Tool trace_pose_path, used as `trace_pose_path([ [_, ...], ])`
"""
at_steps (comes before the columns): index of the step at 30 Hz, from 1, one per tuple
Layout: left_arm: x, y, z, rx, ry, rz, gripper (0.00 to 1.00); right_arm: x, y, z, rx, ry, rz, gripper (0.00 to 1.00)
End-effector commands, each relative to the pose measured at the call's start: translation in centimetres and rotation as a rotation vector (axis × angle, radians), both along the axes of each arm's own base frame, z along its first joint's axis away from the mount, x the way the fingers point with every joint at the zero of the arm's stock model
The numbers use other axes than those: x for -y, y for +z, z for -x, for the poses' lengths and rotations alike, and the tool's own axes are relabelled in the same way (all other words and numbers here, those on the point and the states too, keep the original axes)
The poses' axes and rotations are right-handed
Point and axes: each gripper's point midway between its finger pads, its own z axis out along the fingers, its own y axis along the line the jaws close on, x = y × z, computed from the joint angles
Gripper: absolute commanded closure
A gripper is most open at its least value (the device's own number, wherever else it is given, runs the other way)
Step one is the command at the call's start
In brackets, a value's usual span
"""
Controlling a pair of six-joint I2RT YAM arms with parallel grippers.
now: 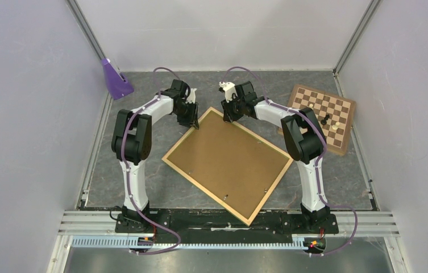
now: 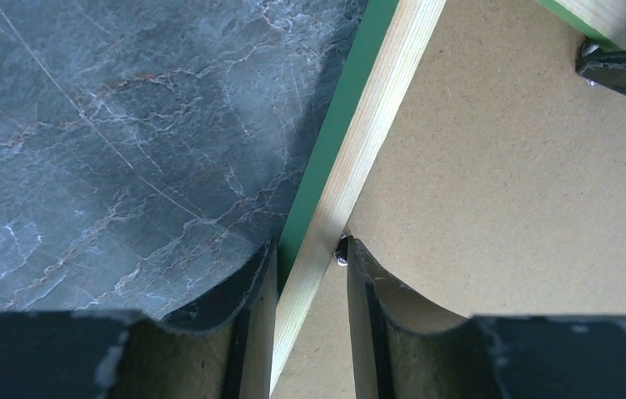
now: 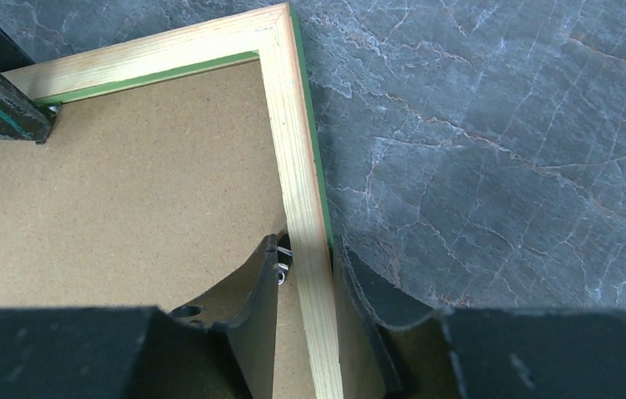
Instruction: Put the photo into the frame
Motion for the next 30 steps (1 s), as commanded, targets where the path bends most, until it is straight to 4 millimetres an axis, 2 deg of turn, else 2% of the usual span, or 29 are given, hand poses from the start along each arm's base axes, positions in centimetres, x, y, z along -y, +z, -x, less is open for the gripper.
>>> trace_pose_path([
  [1,1.0,-0.5,-1.1,0.041,0.102,0.046,0.83,3.4,-3.3,1.4,-0.066,-0.048,0.145,0.9],
  [9,1.2,-0.3,-1.3,-0.014,0.208,0.162,0.91,3.4,-3.5,1.6,-0.069,-0.047,0.144,0.9],
  [11,1.2,-0.3,-1.4,-0.026,0.221,0.173,0.86,3.5,-3.5,1.6,-0.069,-0.048,0.144,0.9],
  [14,1.1,-0.3,-1.5,-0.027,0.224,0.166,0.67,3.4,-3.6,1.6,-0.071,-0.046,0.143,0.9],
  [21,1.6,-0.3,-1.7,-0.045,0.214,0.177,0.52,3.4,-3.5,1.5,-0.072,-0.046,0.138,0.9],
  [25,1.9,-0.4,-2.0,-0.054,0.212,0.18,0.48,3.3,-3.5,1.5,-0.073,-0.044,0.135,0.9],
  [30,1.6,-0.6,-2.1,-0.052,0.213,0.164,0.48,3.3,-3.5,1.6,-0.073,-0.043,0.133,0.9],
])
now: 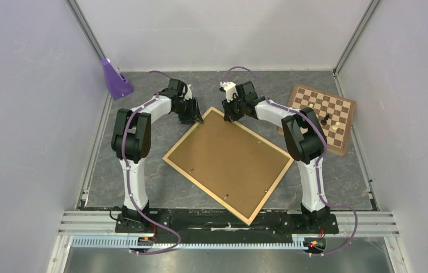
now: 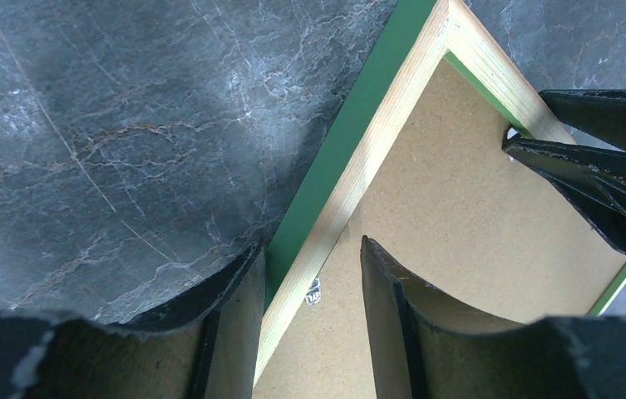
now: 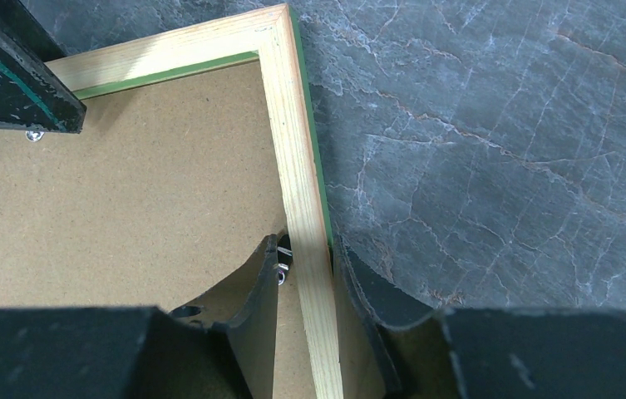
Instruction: Put the photo into the frame
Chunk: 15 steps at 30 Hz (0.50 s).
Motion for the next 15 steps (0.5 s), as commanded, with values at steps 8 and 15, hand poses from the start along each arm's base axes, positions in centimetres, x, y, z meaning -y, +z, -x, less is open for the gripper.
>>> trace_pose_path([
  [8,-0.4,-1.8,0.6,-0.035,0.012,-0.041,0.58,3.0,-3.6,1.8,-0.082,-0.033,0.128,0.9],
  [15,-1.0,-2.1,1.3,-0.037,0.006,-0.064,0.61,3.0,-3.4,1.8,-0.079,-0.033,0.129,0.9],
])
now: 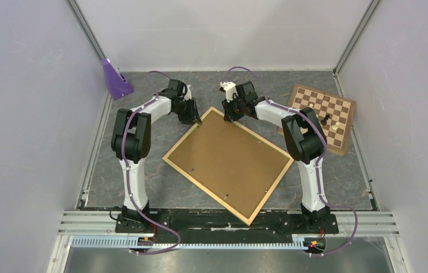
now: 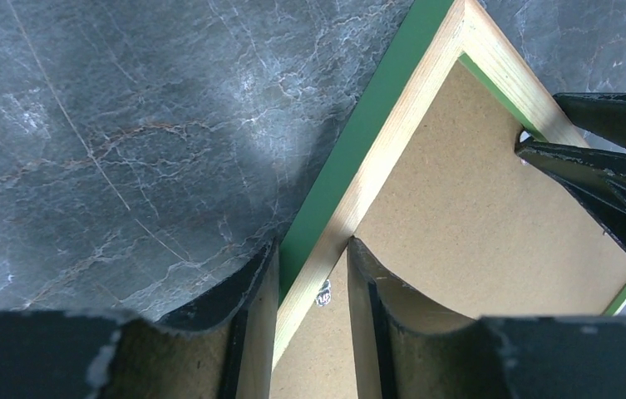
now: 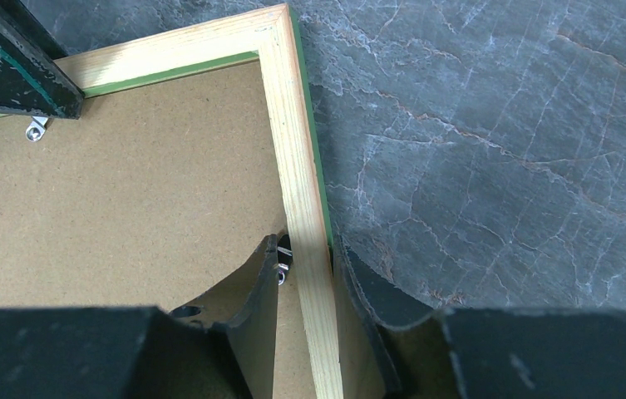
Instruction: Put the photo into the frame
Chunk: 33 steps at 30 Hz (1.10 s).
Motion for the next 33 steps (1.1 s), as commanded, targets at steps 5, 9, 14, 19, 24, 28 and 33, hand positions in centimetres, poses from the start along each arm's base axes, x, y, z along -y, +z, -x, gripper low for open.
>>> trace_pose_path([
  [5,-1.6,-1.8,1.7,-0.034,0.002,-0.065,0.63,3.0,-3.3,1.7,-0.076,-0.035,0.128,0.9],
  [9,-1.9,-2.0,2.2,-0.04,-0.004,-0.072,0.6,3.0,-3.4,1.6,-0.077,-0.035,0.129,0.9],
  [14,-2.0,-2.0,2.8,-0.051,-0.012,-0.073,0.56,3.1,-3.4,1.5,-0.074,-0.039,0.131,0.9],
  [19,-2.1,-1.9,3.4,-0.056,-0.017,-0.072,0.55,3.1,-3.4,1.5,-0.075,-0.039,0.13,0.9],
  [24,-2.3,-1.7,3.6,-0.059,-0.015,-0.068,0.55,3.2,-3.3,1.5,-0.074,-0.04,0.129,0.9],
  [28,-2.3,-1.9,3.6,-0.062,-0.016,-0.069,0.57,3.1,-3.2,1.5,-0.074,-0.039,0.126,0.9],
  [33,-2.2,-2.3,3.7,-0.072,-0.019,-0.066,0.62,3.1,-3.1,1.5,-0.073,-0.04,0.126,0.9],
])
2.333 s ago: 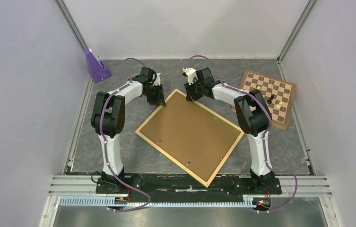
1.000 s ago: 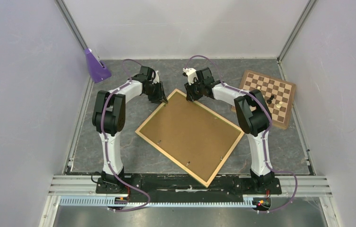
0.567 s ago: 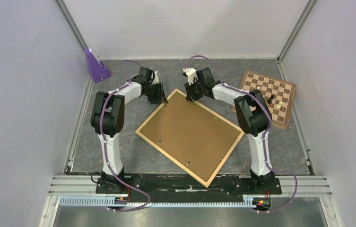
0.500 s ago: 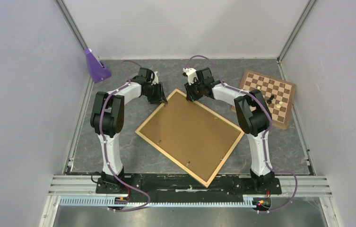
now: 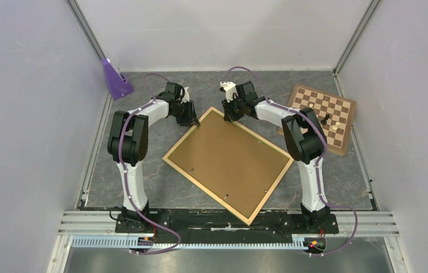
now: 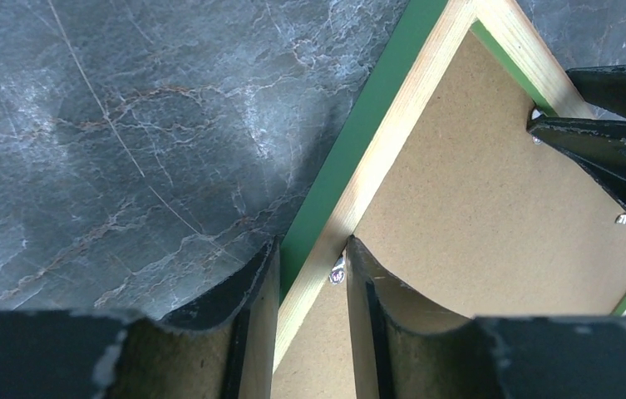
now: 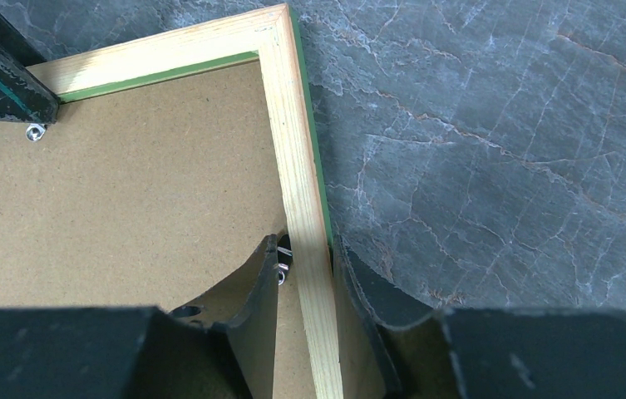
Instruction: Put the photo into the frame
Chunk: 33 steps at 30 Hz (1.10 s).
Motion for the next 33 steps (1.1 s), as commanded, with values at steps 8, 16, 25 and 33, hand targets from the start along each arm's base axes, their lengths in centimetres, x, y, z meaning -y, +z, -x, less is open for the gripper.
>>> trace_pose_path([
  [8,-1.6,-1.9,3.1,-0.095,-0.042,-0.082,0.72,3.2,-2.9,1.3,-0.067,-0.047,0.126,0.9],
  [16,-1.9,-1.9,4.0,-0.174,-0.016,-0.029,0.87,4.2,-2.9,0.9,-0.045,-0.101,0.144,0.92],
  [25,-3.1,-1.2,3.9,-0.179,0.005,-0.023,0.98,5.3,-2.8,0.4,-0.033,-0.147,0.154,0.92],
  [33,-2.7,-0.8,4.1,-0.186,-0.016,-0.025,0.73,5.1,-2.7,0.3,-0.033,-0.147,0.146,0.92],
])
